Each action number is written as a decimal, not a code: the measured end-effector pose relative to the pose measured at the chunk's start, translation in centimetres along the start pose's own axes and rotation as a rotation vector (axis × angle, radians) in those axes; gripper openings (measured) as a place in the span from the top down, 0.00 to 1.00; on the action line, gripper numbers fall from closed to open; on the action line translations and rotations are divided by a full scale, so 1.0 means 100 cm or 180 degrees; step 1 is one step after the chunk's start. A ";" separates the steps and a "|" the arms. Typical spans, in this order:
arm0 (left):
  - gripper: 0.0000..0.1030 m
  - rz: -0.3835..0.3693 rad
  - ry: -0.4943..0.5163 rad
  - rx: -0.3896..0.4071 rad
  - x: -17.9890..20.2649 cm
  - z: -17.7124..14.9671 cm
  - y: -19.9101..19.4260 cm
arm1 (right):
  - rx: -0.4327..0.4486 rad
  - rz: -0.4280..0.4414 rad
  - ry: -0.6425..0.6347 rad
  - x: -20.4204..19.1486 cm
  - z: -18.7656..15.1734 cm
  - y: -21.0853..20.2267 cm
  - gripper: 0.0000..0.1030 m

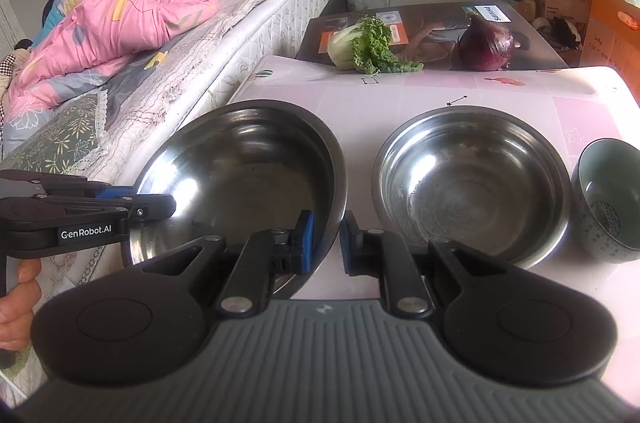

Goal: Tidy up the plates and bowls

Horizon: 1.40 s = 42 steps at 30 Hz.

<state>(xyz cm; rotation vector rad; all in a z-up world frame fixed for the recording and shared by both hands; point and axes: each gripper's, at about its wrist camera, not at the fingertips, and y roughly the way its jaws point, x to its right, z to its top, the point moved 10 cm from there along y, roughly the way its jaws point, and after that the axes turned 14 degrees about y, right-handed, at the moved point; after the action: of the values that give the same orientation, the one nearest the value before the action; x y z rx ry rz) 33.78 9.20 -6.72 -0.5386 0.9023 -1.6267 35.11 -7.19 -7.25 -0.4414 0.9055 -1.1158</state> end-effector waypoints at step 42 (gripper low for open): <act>0.77 -0.0213 0.0436 -0.0317 0.125 0.080 0.114 | 0.0044 -0.0519 0.0511 0.174 0.060 0.014 0.85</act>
<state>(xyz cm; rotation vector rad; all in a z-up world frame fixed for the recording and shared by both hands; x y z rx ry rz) 43.54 -5.64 -12.41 -0.5355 1.0814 -1.7016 43.29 -23.14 -11.67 -0.4242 1.0150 -1.3201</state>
